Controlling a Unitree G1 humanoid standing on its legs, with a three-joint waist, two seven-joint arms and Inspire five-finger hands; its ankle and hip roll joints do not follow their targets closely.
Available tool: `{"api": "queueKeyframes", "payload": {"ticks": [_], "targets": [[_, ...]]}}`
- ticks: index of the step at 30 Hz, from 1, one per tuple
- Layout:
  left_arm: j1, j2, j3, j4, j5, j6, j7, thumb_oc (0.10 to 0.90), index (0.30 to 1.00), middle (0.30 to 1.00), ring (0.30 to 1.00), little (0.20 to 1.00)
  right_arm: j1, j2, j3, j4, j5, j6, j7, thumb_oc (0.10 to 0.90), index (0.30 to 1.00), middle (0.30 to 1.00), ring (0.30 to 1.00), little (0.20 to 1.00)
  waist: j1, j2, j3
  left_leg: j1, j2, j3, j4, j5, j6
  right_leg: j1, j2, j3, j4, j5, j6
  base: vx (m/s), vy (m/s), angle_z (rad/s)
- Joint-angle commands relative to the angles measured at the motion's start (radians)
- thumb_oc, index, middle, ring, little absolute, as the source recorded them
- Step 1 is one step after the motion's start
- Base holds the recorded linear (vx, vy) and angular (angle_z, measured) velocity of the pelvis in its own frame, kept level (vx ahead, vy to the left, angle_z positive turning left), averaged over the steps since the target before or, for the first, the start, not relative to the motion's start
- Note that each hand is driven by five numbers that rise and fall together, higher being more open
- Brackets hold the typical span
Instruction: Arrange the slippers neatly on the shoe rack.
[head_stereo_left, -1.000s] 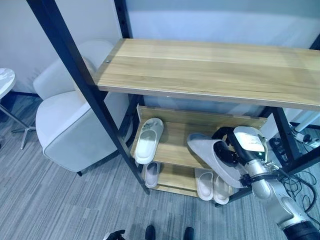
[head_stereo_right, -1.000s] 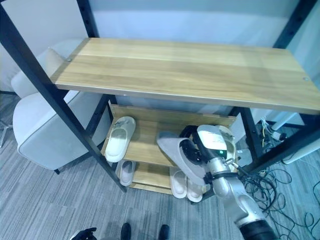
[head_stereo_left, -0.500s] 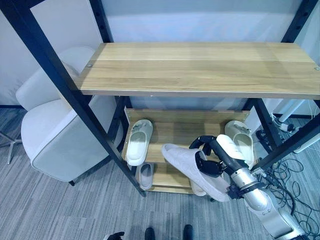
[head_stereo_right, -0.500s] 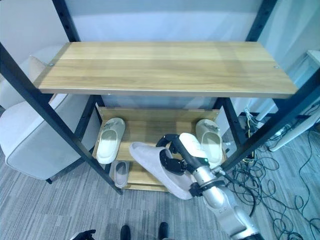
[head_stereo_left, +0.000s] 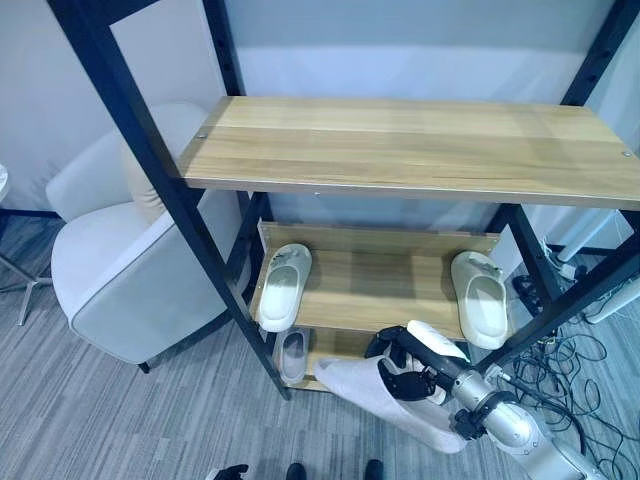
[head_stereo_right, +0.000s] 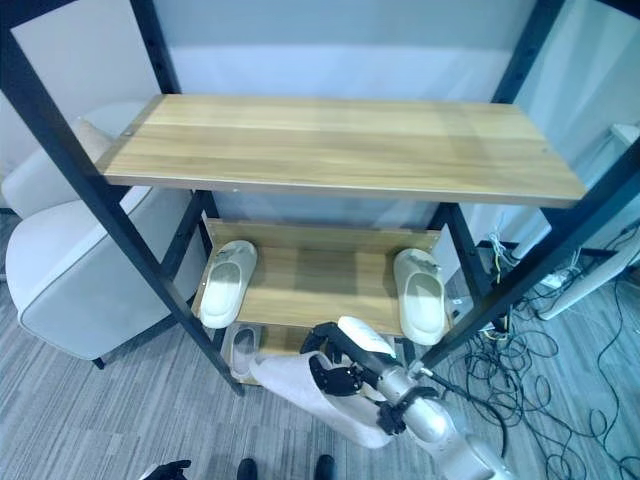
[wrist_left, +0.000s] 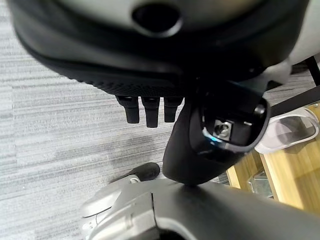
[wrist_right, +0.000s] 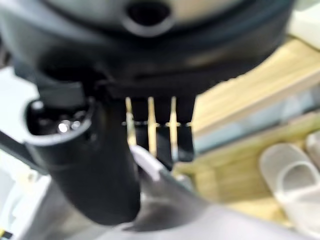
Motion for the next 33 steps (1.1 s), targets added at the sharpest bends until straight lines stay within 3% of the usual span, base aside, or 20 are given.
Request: {"api": "queueKeyframes", "payload": {"ticks": [1,4,8,13,14,16,25,29,33], "targets": [[-0.147,-0.053,-0.099,0.013,-0.030,-0.030,-0.015,0.800,0.900,0.900,0.900,0.900,-0.208,-0.026,-0.021,-0.042,-0.047,-0.042,-0.124,0.400,0.300,0.300,0.300,0.300,0.037,0.018,0.149,-0.257,0.006,-0.100,0.270,-0.130,-0.033,-0.179,-0.057,-0.097,0.255,-0.133,0.024,-0.61,-0.057,0.44],[-0.154,-0.050,-0.103,0.005,-0.053,-0.029,-0.009,0.800,0.900,0.900,0.900,0.900,-0.239,-0.027,-0.025,-0.014,-0.053,-0.030,-0.149,0.400,0.300,0.300,0.300,0.300,0.039,0.029,0.146,-0.357,-0.001,-0.118,0.341,-0.138,-0.027,-0.281,-0.068,-0.114,0.349,-0.154,0.017,-0.28,0.004,0.39],[-0.151,-0.044,-0.105,-0.040,-0.133,-0.032,0.016,0.800,0.900,0.900,0.900,0.900,-0.297,-0.009,-0.038,0.023,-0.063,-0.009,-0.220,0.400,0.300,0.300,0.300,0.300,0.061,0.041,0.144,-0.538,0.000,-0.127,0.511,-0.175,-0.007,-0.464,-0.100,-0.127,0.546,-0.228,0.003,-0.13,0.033,0.06],[-0.149,-0.032,-0.111,-0.099,-0.194,-0.041,0.033,0.800,0.900,0.900,0.900,0.900,-0.336,-0.005,-0.048,0.028,-0.076,0.001,-0.263,0.400,0.300,0.300,0.300,0.300,0.072,0.044,0.150,-0.663,-0.007,-0.135,0.621,-0.196,0.004,-0.589,-0.122,-0.127,0.668,-0.263,-0.007,-0.08,0.023,0.20],[-0.149,-0.019,-0.118,-0.164,-0.235,-0.049,0.043,0.800,0.900,0.900,0.900,0.900,-0.363,-0.005,-0.061,0.018,-0.082,0.006,-0.307,0.400,0.300,0.300,0.300,0.300,0.078,0.050,0.163,-0.738,-0.011,-0.141,0.706,-0.239,0.005,-0.662,-0.132,-0.114,0.758,-0.317,-0.007,-0.04,0.024,-0.11],[-0.143,-0.003,-0.133,-0.238,-0.265,-0.056,0.051,0.800,0.900,0.900,0.900,0.900,-0.392,-0.003,-0.078,0.008,-0.087,0.006,-0.350,0.400,0.300,0.300,0.300,0.300,0.082,0.054,0.165,-0.832,-0.021,-0.149,0.783,-0.257,0.011,-0.757,-0.145,-0.105,0.839,-0.341,-0.018,-0.08,0.036,-0.07],[-0.148,0.073,-0.177,-0.527,-0.340,-0.096,0.094,0.800,0.900,0.900,0.900,0.900,-0.563,-0.065,-0.159,-0.050,-0.217,0.031,-0.575,0.400,0.300,0.300,0.300,0.300,0.093,0.068,0.167,-1.302,-0.065,-0.163,1.043,-0.291,0.018,-1.207,-0.219,-0.046,1.122,-0.399,-0.051,-0.07,0.032,0.10],[-0.134,0.098,-0.179,-0.634,-0.371,-0.112,0.123,0.800,0.900,0.900,0.900,0.900,-0.603,-0.085,-0.192,-0.084,-0.312,0.072,-0.676,0.400,0.300,0.300,0.300,0.300,0.087,0.065,0.171,-1.443,-0.085,-0.169,1.174,-0.337,0.030,-1.353,-0.239,-0.015,1.269,-0.451,-0.071,0.08,0.003,0.15],[-0.141,0.116,-0.172,-0.685,-0.371,-0.114,0.157,0.800,0.900,0.900,0.900,0.900,-0.628,-0.103,-0.211,-0.106,-0.359,0.102,-0.709,0.400,0.300,0.300,0.300,0.300,0.079,0.064,0.183,-1.530,-0.093,-0.169,1.297,-0.387,0.035,-1.444,-0.249,0.011,1.391,-0.497,-0.082,0.10,0.003,0.04]]}}
